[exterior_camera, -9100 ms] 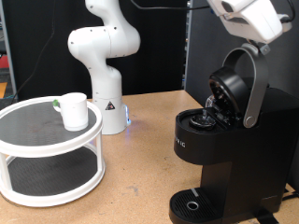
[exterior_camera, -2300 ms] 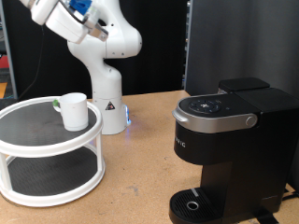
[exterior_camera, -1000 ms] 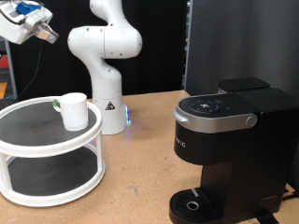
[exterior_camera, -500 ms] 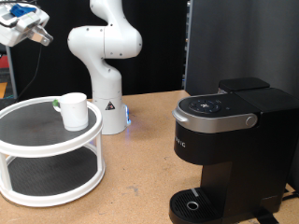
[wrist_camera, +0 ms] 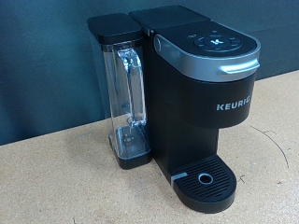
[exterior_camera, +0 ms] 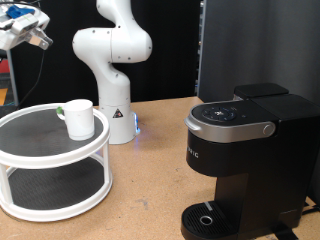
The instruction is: Make a cup of coffee with the keurig machine
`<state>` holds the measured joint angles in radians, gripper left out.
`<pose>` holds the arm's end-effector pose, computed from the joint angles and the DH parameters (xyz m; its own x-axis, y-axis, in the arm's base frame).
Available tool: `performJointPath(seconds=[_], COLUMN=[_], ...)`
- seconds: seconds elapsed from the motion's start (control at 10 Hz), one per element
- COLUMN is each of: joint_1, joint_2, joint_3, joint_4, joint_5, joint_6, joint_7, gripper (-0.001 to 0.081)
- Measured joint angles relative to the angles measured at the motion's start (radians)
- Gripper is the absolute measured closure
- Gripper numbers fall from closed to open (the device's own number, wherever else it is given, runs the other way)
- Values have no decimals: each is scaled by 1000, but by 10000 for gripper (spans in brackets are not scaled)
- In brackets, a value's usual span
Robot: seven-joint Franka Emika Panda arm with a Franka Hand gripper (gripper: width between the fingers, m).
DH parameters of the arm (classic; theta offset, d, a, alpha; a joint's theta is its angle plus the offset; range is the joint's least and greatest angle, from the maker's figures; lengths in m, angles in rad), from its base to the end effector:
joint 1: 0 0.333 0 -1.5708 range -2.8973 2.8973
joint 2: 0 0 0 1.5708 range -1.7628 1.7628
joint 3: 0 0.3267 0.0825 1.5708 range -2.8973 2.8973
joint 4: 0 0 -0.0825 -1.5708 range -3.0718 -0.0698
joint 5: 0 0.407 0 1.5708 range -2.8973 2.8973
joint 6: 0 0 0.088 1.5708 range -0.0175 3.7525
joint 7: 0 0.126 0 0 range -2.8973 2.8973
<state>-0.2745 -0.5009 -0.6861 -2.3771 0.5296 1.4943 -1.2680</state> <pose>0.2612 -0.2800 0.4604 0.8330 0.0817 0.5472 0.4646 -0.6402 -0.6118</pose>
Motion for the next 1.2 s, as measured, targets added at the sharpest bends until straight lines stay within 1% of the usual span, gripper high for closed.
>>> performJointPath(seconds=[0.1,0.2,0.4,0.5,0.6,0.8,1.0,1.2], joint_1=[0,0,0,0,0,-2,-16,-32], joint_2=[-1,-4,-13,-16,-18,-25,-38,-44], joint_3=[1,3,6,6,6,4,3,3], joint_4=[-10,-35,-113,-148,-176,-217,-252,-285], joint_5=[7,12,42,55,58,55,31,16], joint_6=[13,59,184,226,245,252,263,293], joint_7=[0,-8,-46,-65,-85,-120,-145,-172], gripper=[804,804,804,804,804,804,804,804])
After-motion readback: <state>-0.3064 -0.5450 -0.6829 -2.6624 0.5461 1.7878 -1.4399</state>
